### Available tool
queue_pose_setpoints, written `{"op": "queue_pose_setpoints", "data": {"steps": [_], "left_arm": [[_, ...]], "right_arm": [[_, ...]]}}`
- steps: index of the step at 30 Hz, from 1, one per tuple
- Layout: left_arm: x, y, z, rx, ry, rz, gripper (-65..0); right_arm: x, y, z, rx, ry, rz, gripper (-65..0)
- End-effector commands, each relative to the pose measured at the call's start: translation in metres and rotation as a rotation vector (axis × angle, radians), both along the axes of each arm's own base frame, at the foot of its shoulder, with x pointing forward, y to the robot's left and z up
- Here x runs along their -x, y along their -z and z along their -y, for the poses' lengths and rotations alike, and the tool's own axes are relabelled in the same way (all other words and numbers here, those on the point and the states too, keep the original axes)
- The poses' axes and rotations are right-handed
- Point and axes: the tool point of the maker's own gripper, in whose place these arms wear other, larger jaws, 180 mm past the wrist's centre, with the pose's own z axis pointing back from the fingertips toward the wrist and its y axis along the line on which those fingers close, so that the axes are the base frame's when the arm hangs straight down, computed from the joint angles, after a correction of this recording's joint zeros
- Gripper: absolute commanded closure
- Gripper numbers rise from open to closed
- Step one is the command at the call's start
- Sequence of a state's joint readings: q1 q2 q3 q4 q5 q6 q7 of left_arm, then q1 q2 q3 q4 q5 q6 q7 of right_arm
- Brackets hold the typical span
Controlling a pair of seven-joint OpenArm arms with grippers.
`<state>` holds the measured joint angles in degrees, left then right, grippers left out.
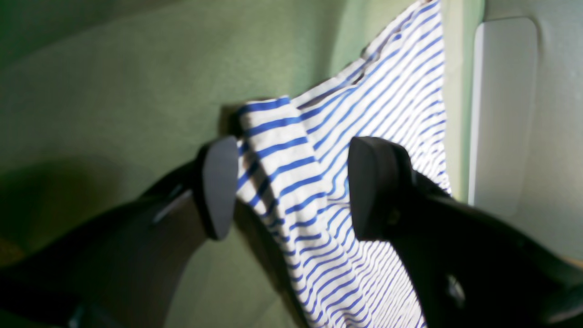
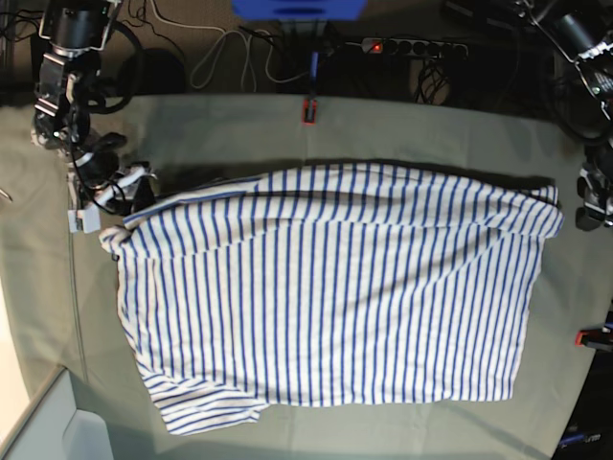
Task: Layout the t-shirt on the table in an organized manner, then fold the t-shirt properly
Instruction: 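Open the left gripper and pull the held shirt corner outward with the right, then grasp the shirt's other edge corner with the left gripper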
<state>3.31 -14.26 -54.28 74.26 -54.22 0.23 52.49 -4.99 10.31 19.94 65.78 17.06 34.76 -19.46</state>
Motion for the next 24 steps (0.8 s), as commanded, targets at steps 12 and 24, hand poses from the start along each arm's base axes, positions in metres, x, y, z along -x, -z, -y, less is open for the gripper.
{"op": "queue_pose_setpoints", "data": {"steps": [12,24], "left_arm": [[-0.008,-0.020,-0.009,-0.034,0.003,0.044,-37.4],[0.008,0.012,0.022,0.031,0.052,-0.033,-40.2]], "right_arm": [[0.075,-0.044,0.028,0.120,0.049,0.054,0.0],[0.136,-0.052,-0.002,0.104,-0.014,0.001,0.0]]}}
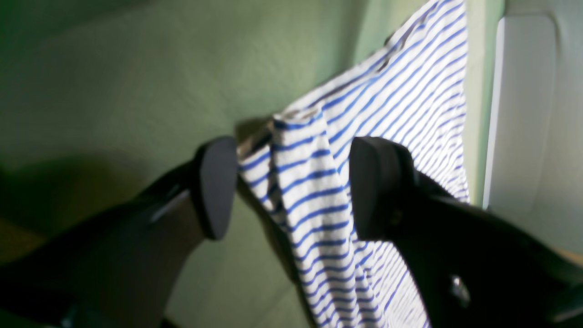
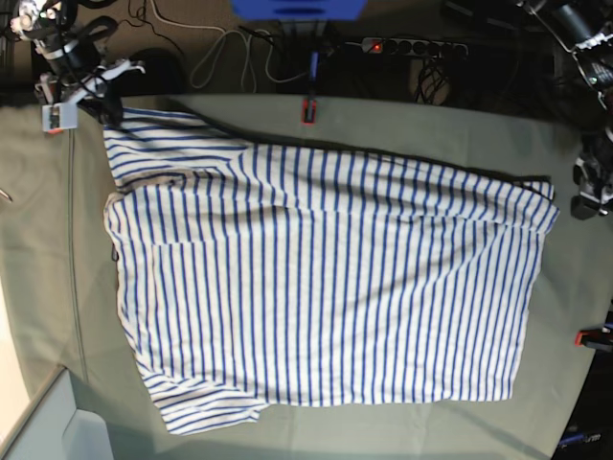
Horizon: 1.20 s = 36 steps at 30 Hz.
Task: Layout the t-shirt on the table in an organized manner, then fold the t-shirt properly
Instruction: 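Grasp the shirt's other edge corner with the left gripper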
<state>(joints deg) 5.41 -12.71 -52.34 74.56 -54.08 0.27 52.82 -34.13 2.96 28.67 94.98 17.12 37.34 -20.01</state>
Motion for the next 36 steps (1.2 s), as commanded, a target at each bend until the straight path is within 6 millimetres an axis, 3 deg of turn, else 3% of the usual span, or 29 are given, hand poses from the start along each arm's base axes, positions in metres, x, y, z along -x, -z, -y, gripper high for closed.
{"op": "queue_pose_setpoints", "data": {"steps": [1,6,13,19,22,29,36], "left_arm": [[-0.002,0.000,0.012,0.024,0.030,0.004,-41.4],[0.001,0.016,0.034,0.078,0.029,-0.010,-42.3],[0.000,0.013,0.033,0.081,0.024,0.003,-42.2],[-0.007,-0.014,0.013,0.017,-0.011,0.065,-42.1],[-0.021,-0.025,0.010,0.015,-0.022,0.105,-42.1],[-0.033,-0.024,-0.008,-0.153,-0.048,0.037,-42.1],[-0.043,-0.013,-0.006,-0.205,-0.052,-0.024,-42.0]], "right_arm": [[-0.002,-0.006,-0.004,-0.021,-0.032,0.031,0.0],[0.001,-0.002,-0.006,-0.031,-0.032,0.021,0.0],[0.001,-0.002,-0.006,-0.031,-0.032,0.021,0.0],[0.001,-0.002,-0.006,-0.031,-0.032,0.021,0.0],[0.001,-0.001,-0.006,-0.031,-0.032,0.019,0.0],[0.001,-0.001,-0.006,-0.030,-0.033,0.017,0.0],[-0.003,-0.002,-0.006,-0.030,-0.033,0.026,0.0]]}}
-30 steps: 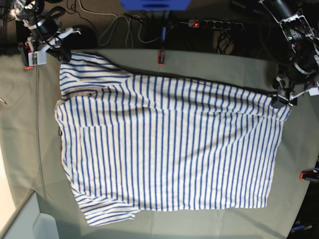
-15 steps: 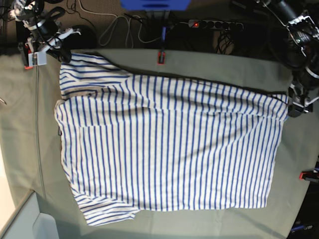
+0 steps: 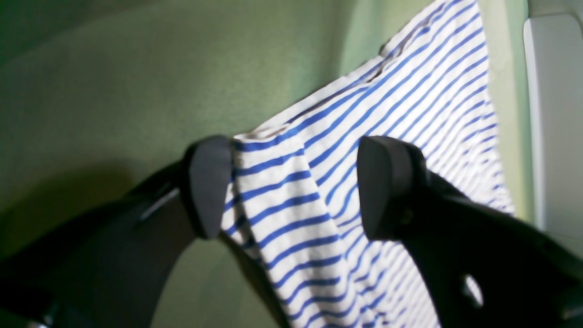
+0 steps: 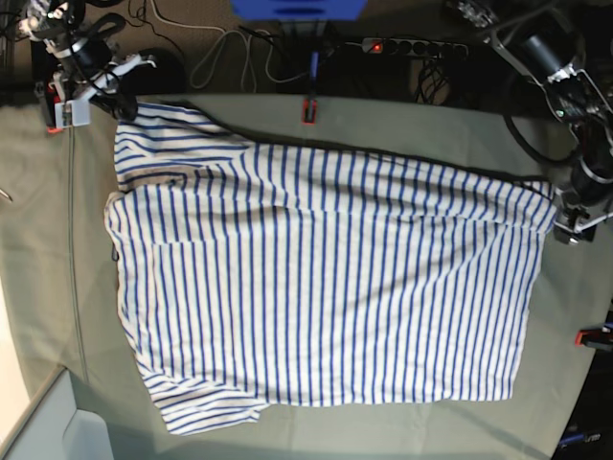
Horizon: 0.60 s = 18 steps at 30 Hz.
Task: Layout the t-shirt on the table in an organized manner, then fold the t-shirt properly
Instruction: 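Grasp the shirt's other edge corner with the left gripper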
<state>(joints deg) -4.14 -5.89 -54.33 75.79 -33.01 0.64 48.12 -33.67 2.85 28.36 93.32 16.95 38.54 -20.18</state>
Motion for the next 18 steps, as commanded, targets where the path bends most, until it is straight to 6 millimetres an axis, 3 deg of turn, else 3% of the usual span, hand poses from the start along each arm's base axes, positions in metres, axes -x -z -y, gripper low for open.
{"op": "queue_pose_setpoints", "data": {"steps": [1,5,8,12,18], "left_arm": [[-0.010,-0.008,-0.006,-0.011,-0.001,0.024,-42.0],[-0.013,0.014,0.001,0.042,0.001,-0.023,-41.1],[-0.015,0.021,0.004,0.059,0.005,-0.036,-33.1],[-0.018,0.017,-0.001,0.030,-0.022,-0.006,-25.2],[-0.017,0.019,-0.002,0.026,-0.025,-0.010,-23.8]], "right_arm": [[-0.008,-0.010,-0.001,-0.009,-0.018,0.048,0.0],[-0.010,-0.010,-0.001,-0.010,-0.018,0.051,0.0],[-0.010,-0.011,-0.001,-0.010,-0.018,0.053,0.0],[-0.010,-0.011,-0.001,-0.010,-0.018,0.053,0.0],[-0.011,-0.011,-0.001,-0.010,-0.018,0.054,0.0]]}}
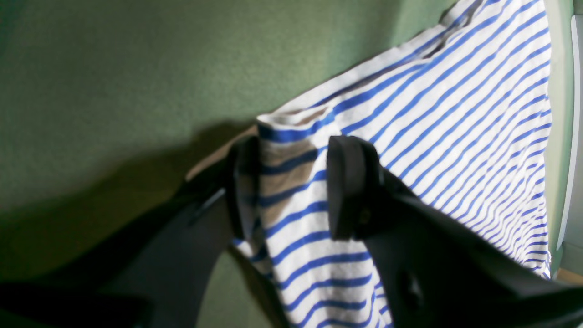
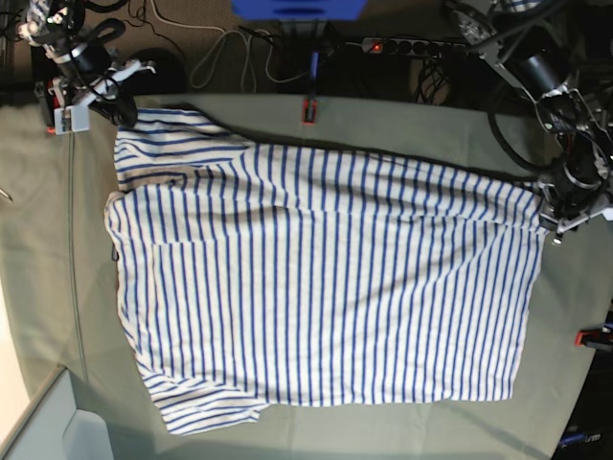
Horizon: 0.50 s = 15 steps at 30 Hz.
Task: Layout the t-shirt on the table in an organized manner, then fold the t-shirt properly
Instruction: 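Grasp the shirt's other edge corner with the left gripper, then lift the shirt edge with both grippers, stretching it between them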
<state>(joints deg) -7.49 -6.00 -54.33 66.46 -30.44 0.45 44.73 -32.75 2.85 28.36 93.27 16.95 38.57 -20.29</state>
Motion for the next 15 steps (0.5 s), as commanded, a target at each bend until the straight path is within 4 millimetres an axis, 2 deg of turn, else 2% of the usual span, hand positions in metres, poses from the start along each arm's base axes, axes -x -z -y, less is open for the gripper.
{"op": "queue_pose_setpoints", "data": {"steps": [1,2,3,5,6,8,9,11,13,15], "left_arm": [[-0.010,-0.014,-0.009,-0.027,-0.002,0.041,-22.9],[-0.010,-0.015,-0.010,-0.028,-0.003,0.041,-20.5],[-0.011,-0.015,-0.009,-0.027,-0.002,0.044,-15.5],[-0.010,-0.017,-0.011,-0.031,-0.002,0.047,-1.7],[-0.009,-0.017,-0.011,-0.031,-0.005,0.043,0.0],[-0.007,-0.016,-0.012,-0.032,-0.006,0.040,-1.6],[-0.006,-0.015,-0.012,-0.031,-0.005,0.036,0.0],[0.004,-0.014,-0.013,-0.029,0.000,0.017,0.0],[0.016,-0.026,-0.013,-0.047,0.027,0.013,0.0],[0.036,-0.046,-0.022,-0.056,0.009,0.039,0.0]], "right_arm": [[-0.006,-0.010,-0.001,-0.009,-0.017,0.045,0.0],[-0.010,-0.011,-0.001,-0.009,-0.017,0.053,0.0],[-0.012,-0.012,-0.001,-0.009,-0.017,0.058,0.0],[-0.013,-0.012,-0.001,-0.009,-0.017,0.061,0.0],[-0.013,-0.012,-0.001,-0.009,-0.017,0.061,0.0],[-0.014,-0.012,-0.001,-0.009,-0.017,0.064,0.0],[-0.015,-0.013,-0.001,-0.009,-0.017,0.065,0.0],[-0.015,-0.013,-0.001,-0.010,-0.018,0.065,0.0],[-0.012,-0.012,-0.001,-0.007,-0.020,0.059,0.0],[-0.012,-0.012,0.002,-0.004,-0.015,0.058,0.0]]}}
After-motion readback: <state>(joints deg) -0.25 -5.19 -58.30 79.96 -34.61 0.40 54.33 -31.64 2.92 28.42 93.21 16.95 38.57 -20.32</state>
